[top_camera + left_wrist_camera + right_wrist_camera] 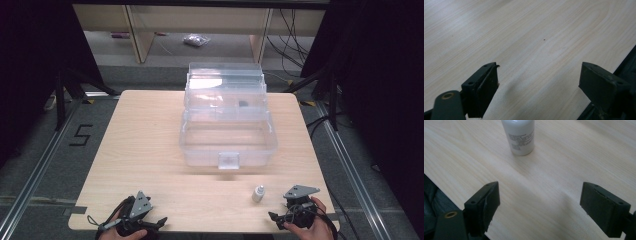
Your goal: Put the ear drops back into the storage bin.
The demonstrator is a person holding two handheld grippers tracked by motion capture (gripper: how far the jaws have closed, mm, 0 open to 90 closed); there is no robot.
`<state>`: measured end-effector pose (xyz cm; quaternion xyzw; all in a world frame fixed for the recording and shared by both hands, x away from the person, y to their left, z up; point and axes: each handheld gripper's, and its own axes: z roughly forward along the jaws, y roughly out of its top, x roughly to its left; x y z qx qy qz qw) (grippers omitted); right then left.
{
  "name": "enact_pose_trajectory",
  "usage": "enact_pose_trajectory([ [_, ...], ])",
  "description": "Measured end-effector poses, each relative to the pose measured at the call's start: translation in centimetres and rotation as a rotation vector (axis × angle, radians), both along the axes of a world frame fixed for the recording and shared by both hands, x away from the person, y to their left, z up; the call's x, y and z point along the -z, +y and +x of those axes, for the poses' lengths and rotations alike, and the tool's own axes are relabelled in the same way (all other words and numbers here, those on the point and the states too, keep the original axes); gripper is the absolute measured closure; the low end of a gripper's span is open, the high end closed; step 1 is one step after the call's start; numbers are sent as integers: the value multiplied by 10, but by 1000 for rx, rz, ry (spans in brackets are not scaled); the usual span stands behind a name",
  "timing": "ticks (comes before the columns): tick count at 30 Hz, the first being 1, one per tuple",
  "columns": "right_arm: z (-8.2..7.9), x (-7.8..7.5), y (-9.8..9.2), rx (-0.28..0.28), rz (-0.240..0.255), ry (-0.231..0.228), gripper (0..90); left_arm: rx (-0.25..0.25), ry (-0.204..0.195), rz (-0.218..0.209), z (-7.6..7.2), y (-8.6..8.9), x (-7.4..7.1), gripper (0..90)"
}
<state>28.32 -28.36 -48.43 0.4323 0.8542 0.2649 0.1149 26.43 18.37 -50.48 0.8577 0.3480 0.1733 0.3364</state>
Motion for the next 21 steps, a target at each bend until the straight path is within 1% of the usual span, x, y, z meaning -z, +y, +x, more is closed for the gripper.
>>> enact_pose_trajectory([
  [1,0,0,1,4,3,8,174,2,0,2,0,0,0,151],
  [2,0,-2,1,-2,-13,17,176,10,3,14,0,0,-1,151],
  [3,0,0,1,-12,-13,0,176,-2,9,0,0,-1,0,151],
  [4,0,-3,2,-22,-23,23,185,4,8,-1,0,-1,1,151],
  [6,-1,-2,3,-18,-17,15,186,4,4,5,0,0,1,151],
  [7,0,-4,3,-41,-41,15,186,4,6,3,0,-1,1,151],
  [8,1,-5,3,-54,-49,-10,186,4,7,3,0,-1,1,151],
  [9,1,-5,3,-54,-49,-10,186,5,8,7,0,-1,1,151],
  [10,1,-8,3,-57,-59,8,186,-7,0,16,1,-1,2,151],
  [11,1,-9,4,-61,-56,-13,192,-11,-6,16,1,-1,2,151],
  [12,2,-10,4,-75,-61,-6,204,8,10,3,0,0,0,151],
  [13,2,-10,4,-75,-61,-6,204,8,10,3,0,0,0,151],
  [14,3,-12,4,-85,-71,-9,222,2,7,0,0,0,1,151],
  [16,3,-15,9,-88,-65,10,225,1,7,8,1,0,1,151],
  [17,4,-14,9,-108,-72,4,225,1,7,8,1,0,1,151],
  [18,4,-14,9,-108,-72,4,225,3,7,9,1,0,2,151],
  [19,4,-16,11,-100,-74,18,227,3,7,10,1,-1,2,151],
  [20,6,-16,14,-119,-88,12,233,4,8,13,1,0,2,151],
  [21,6,-16,14,-119,-88,12,233,6,15,2,1,-1,2,151],
])
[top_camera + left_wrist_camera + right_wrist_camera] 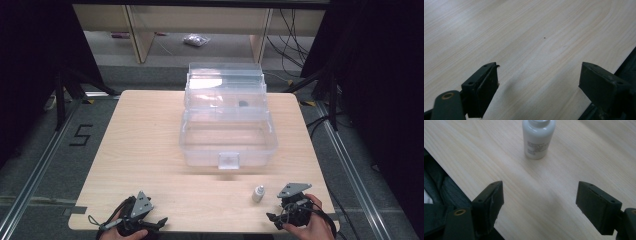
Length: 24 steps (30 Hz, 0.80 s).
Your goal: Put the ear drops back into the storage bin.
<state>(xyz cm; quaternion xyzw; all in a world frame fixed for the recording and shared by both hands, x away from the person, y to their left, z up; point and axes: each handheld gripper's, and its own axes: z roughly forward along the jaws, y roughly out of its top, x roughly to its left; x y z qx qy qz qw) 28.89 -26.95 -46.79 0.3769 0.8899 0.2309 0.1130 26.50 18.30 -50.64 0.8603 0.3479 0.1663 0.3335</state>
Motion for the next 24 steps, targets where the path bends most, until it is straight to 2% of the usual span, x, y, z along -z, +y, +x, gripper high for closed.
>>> enact_pose_trajectory([
  [5,4,-6,5,-18,-18,8,235,-6,-8,5,0,1,0,151],
  [6,5,-5,6,-28,-26,-2,235,-6,-8,3,0,1,0,151],
  [11,8,-9,10,-22,-45,21,242,-9,-9,3,0,1,0,151],
  [14,11,-11,13,-38,-55,31,245,-8,-9,5,0,1,0,151],
  [19,14,-13,19,-28,-79,37,249,-20,-2,-6,0,1,1,151],
  [20,16,-13,19,-47,-83,37,250,-11,-9,8,1,1,0,151],
  [21,17,-14,22,-55,-92,48,250,-18,-3,-6,0,1,1,151],
  [24,18,-16,23,-72,-102,51,250,-6,-8,6,0,1,0,151],
])
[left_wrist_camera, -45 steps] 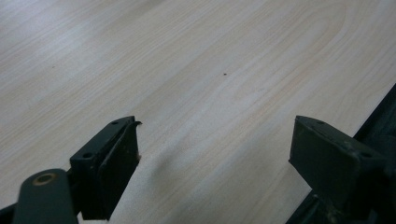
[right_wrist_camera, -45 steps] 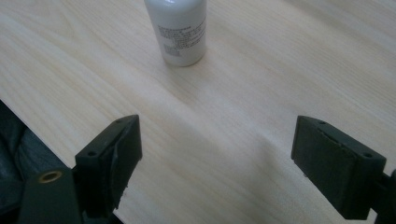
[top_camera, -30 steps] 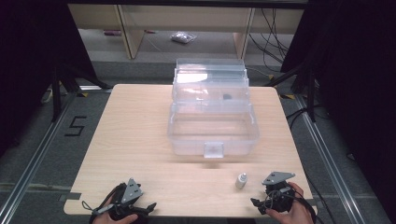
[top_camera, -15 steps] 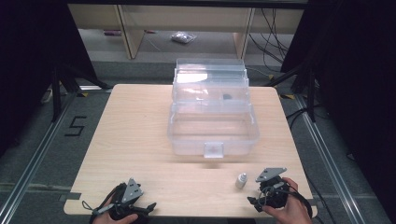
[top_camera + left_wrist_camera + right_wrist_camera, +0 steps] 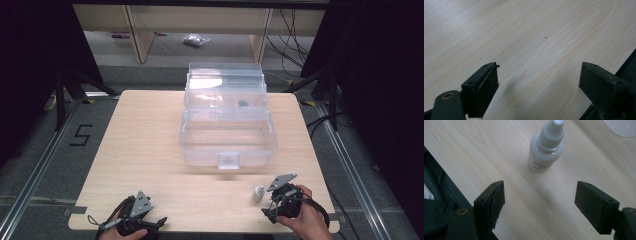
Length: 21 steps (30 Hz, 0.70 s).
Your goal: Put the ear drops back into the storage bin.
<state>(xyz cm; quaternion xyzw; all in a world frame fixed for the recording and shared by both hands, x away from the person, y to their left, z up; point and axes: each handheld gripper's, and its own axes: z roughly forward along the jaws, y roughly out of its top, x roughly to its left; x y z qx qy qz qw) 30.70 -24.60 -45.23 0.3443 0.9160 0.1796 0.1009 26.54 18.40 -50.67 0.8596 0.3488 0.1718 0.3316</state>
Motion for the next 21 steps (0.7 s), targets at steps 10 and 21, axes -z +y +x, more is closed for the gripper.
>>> enact_pose_trajectory([
  [10,17,-9,14,-31,-45,36,249,-2,0,-2,0,0,0,151],
  [21,29,-10,26,-78,-72,60,285,-5,4,-6,0,0,0,151],
])
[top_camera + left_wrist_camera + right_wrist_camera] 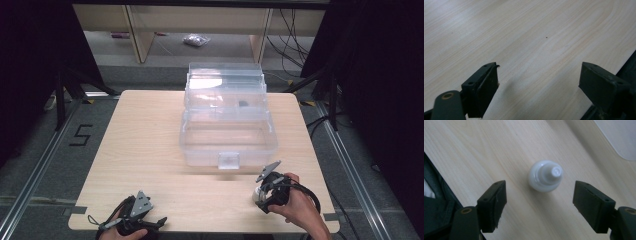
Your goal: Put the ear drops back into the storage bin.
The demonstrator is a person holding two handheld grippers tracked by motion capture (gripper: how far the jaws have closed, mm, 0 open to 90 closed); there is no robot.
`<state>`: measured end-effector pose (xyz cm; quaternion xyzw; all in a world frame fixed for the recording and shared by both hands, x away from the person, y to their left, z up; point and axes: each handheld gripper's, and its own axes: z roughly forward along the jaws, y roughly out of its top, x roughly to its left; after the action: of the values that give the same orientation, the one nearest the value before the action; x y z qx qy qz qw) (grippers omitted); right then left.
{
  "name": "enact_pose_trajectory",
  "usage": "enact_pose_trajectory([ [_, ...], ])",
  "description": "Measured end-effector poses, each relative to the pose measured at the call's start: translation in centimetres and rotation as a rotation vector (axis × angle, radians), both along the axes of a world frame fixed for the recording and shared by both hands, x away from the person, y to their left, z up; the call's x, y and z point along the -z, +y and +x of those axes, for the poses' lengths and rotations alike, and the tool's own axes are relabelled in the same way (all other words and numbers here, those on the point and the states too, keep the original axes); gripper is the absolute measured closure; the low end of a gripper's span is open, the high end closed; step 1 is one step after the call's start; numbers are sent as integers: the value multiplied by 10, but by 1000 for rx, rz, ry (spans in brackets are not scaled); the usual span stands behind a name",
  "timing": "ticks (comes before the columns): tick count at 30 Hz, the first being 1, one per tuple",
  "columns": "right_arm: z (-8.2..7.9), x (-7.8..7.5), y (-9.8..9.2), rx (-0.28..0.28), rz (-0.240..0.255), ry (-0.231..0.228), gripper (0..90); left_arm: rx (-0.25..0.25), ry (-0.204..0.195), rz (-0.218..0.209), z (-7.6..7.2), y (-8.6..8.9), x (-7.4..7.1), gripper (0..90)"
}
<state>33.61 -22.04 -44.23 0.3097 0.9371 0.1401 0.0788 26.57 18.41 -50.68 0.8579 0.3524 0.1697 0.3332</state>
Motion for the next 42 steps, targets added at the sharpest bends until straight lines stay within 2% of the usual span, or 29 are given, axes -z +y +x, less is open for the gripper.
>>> enact_pose_trajectory([
  [3,5,1,4,-20,-10,1,309,1,0,3,0,0,0,151],
  [4,6,1,5,-21,-21,2,322,-5,2,-13,0,-1,1,151],
  [8,12,4,6,-35,-43,5,355,-1,-1,4,0,0,0,151],
  [10,14,5,5,-40,-52,8,375,-3,1,-8,0,0,0,151],
  [11,15,6,5,-60,-52,15,378,-2,-1,-1,0,0,0,151],
  [13,16,6,7,-62,-55,13,395,-7,8,-7,0,-1,1,151],
  [14,15,5,9,-44,-41,25,404,6,4,2,0,0,0,151],
  [15,15,5,10,-58,-42,25,412,-1,1,-7,0,0,0,151],
  [16,16,5,12,-57,-43,33,418,0,-1,3,0,0,0,151],
  [20,20,7,16,-83,-63,37,449,-3,-2,3,0,0,-1,151],
  [27,24,9,19,-91,-84,56,488,1,-2,5,0,0,0,151],
  [29,23,9,20,-77,-84,61,504,-1,-2,4,0,0,0,151],
  [31,26,10,19,-101,-91,59,519,-1,-2,-1,0,0,0,151],
  [32,25,10,20,-92,-95,59,528,0,-4,0,0,0,0,151],
  [33,25,10,21,-83,-106,79,537,2,-2,7,0,1,-1,151],
  [34,28,10,21,-120,-106,81,548,-4,-2,2,0,0,0,151],
  [35,26,11,21,-101,-96,69,563,-4,-3,3,0,0,-1,151],
  [39,27,11,22,-111,-101,76,599,-1,-2,3,0,0,0,151],
  [42,27,9,24,-120,-128,67,603,3,-1,6,0,0,0,151],
])
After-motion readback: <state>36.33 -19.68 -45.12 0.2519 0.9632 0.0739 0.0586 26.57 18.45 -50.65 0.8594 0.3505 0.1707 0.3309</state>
